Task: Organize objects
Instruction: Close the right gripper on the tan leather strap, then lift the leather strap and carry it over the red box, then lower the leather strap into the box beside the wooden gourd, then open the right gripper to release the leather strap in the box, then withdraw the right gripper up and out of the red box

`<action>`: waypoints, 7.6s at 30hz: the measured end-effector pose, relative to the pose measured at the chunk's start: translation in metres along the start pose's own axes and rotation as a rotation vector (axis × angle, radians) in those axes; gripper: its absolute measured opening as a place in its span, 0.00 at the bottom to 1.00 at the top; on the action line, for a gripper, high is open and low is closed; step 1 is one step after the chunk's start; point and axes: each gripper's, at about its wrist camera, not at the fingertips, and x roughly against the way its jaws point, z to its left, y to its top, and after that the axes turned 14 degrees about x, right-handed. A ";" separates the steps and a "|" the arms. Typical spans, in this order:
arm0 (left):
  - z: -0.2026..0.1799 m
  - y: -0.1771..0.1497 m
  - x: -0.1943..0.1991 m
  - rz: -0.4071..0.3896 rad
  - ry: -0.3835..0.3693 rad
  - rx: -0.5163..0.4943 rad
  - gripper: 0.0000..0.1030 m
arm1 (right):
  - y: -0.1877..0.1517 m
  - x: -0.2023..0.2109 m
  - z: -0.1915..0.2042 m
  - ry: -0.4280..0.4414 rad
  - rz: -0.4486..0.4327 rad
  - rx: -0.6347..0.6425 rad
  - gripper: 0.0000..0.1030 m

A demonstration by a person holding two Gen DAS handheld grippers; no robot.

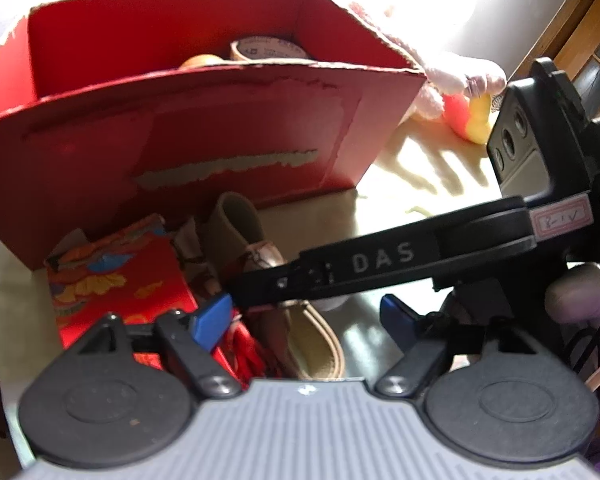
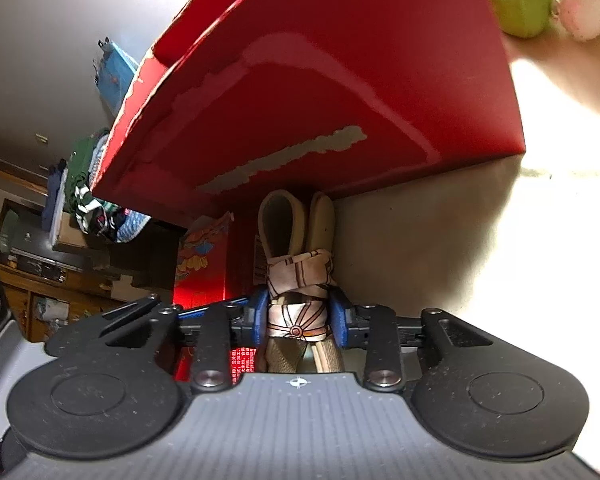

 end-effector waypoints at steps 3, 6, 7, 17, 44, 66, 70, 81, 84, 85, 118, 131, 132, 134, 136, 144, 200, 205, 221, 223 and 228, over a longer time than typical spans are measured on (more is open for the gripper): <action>-0.001 0.001 -0.003 0.014 -0.010 0.011 0.90 | -0.003 0.007 -0.011 0.023 -0.014 -0.042 0.27; -0.004 0.002 -0.009 0.027 -0.001 0.011 0.91 | -0.005 0.015 -0.020 0.033 -0.030 -0.075 0.26; -0.005 0.002 -0.013 0.036 0.001 0.013 0.91 | -0.006 0.017 -0.022 0.033 -0.033 -0.077 0.26; -0.018 0.003 -0.032 0.083 0.002 0.004 0.87 | -0.011 0.036 -0.028 0.055 -0.070 -0.068 0.24; -0.067 0.047 0.053 -0.075 -0.253 -0.113 0.71 | 0.020 0.128 0.036 0.006 -0.289 0.126 0.24; 0.012 0.169 0.076 -0.259 -0.166 -0.026 0.72 | 0.168 0.042 0.065 0.063 -0.293 0.176 0.24; 0.033 0.170 0.050 -0.196 -0.140 0.009 0.72 | 0.172 0.011 0.052 0.037 -0.214 0.124 0.24; 0.059 0.174 -0.004 -0.067 -0.062 0.078 0.72 | 0.175 -0.040 0.027 -0.054 -0.052 0.040 0.24; 0.058 0.175 -0.012 -0.038 -0.018 0.073 0.71 | 0.176 -0.048 0.024 -0.086 -0.009 0.042 0.24; 0.058 0.175 -0.014 -0.028 -0.007 0.073 0.71 | 0.176 -0.050 0.023 -0.096 0.004 0.046 0.24; 0.034 0.180 -0.034 0.019 0.270 -0.047 0.79 | 0.174 -0.064 0.014 -0.186 0.116 -0.008 0.28; 0.032 0.178 -0.034 0.002 0.295 -0.052 0.81 | 0.172 -0.063 0.012 -0.172 0.097 -0.024 0.28; 0.031 0.178 -0.033 0.000 0.297 -0.053 0.81 | 0.172 -0.063 0.011 -0.168 0.095 -0.028 0.28; 0.030 0.178 -0.033 -0.006 0.302 -0.056 0.82 | 0.171 -0.061 0.009 -0.161 0.091 -0.035 0.28; 0.030 0.177 -0.033 -0.011 0.308 -0.057 0.82 | 0.170 -0.062 0.009 -0.157 0.087 -0.039 0.28; 0.026 0.176 -0.032 -0.033 0.335 -0.075 0.85 | 0.170 -0.060 0.008 -0.148 0.071 -0.041 0.28; 0.000 0.148 0.015 -0.160 0.413 -0.094 0.89 | 0.146 -0.006 0.043 -0.201 -0.178 0.076 0.22; -0.004 0.137 0.030 -0.180 0.413 -0.088 0.89 | 0.133 0.003 0.054 -0.223 -0.203 0.113 0.22; -0.014 0.099 0.068 -0.211 0.428 -0.046 0.92 | 0.085 0.041 0.094 -0.374 -0.311 0.306 0.23; -0.017 0.093 0.069 -0.208 0.434 -0.049 0.92 | 0.081 0.046 0.094 -0.377 -0.318 0.303 0.23; -0.021 0.080 0.070 -0.189 0.439 -0.047 0.92 | 0.066 0.054 0.096 -0.395 -0.321 0.306 0.23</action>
